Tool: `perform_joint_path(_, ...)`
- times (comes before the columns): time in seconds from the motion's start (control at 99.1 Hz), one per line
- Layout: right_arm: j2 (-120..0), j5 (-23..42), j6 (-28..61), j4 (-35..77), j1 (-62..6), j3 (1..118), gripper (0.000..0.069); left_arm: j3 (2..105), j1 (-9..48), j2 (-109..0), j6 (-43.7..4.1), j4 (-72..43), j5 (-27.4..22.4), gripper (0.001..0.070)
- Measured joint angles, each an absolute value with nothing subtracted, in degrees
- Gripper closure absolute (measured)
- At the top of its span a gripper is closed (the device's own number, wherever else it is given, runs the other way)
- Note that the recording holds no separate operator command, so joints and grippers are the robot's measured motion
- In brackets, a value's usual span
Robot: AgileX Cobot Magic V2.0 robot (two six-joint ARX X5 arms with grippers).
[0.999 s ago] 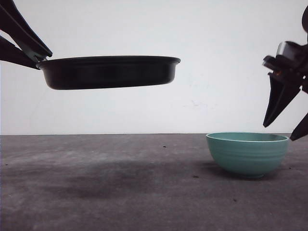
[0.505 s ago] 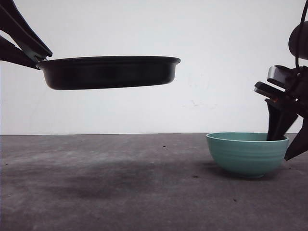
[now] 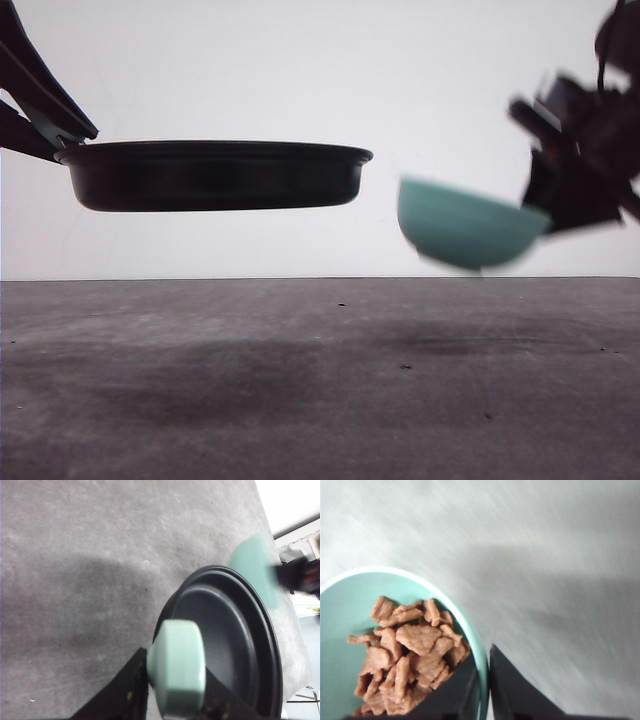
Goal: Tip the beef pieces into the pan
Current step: 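Lift the green bowl with the right gripper over the held pan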
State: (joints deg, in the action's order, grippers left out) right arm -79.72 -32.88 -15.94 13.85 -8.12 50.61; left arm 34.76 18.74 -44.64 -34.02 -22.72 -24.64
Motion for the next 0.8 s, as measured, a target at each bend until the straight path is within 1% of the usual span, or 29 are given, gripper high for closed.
perform_joint_path(0.061, -75.9, -31.5, -16.8, 13.5, -10.3, 52.2, 0.0673, 35.0, 19.2, -45.2, -34.1, -22.8, -24.6, 0.0649)
perform_joint_path(0.151, -70.2, -27.8, -17.9, 12.6, -15.4, 55.0, 0.0673, 36.2, 20.2, -47.0, -34.2, -22.8, -24.6, 0.0649)
perform_joint_path(0.252, -66.1, -21.7, -18.2, 12.5, -22.8, 57.2, 0.0674, 37.6, 21.6, -49.3, -34.3, -22.8, -24.6, 0.0649)
perform_joint_path(0.414, -64.1, -7.7, -16.5, 12.9, -35.6, 57.9, 0.0674, 40.9, 23.3, -53.1, -34.1, -24.5, -24.6, 0.0649)
perform_joint_path(0.555, -64.2, 7.3, -11.7, 14.7, -45.3, 57.9, 0.0674, 44.2, 23.8, -55.1, -33.3, -26.4, -24.6, 0.0649)
perform_joint_path(0.666, -64.2, 18.2, -7.2, 14.5, -50.8, 57.9, 0.0674, 45.5, 23.8, -55.8, -32.4, -27.0, -24.5, 0.0649)
perform_joint_path(0.797, -64.2, 26.3, -2.2, 13.7, -55.1, 57.9, 0.0674, 46.2, 23.8, -55.9, -32.1, -27.2, -23.9, 0.0649)
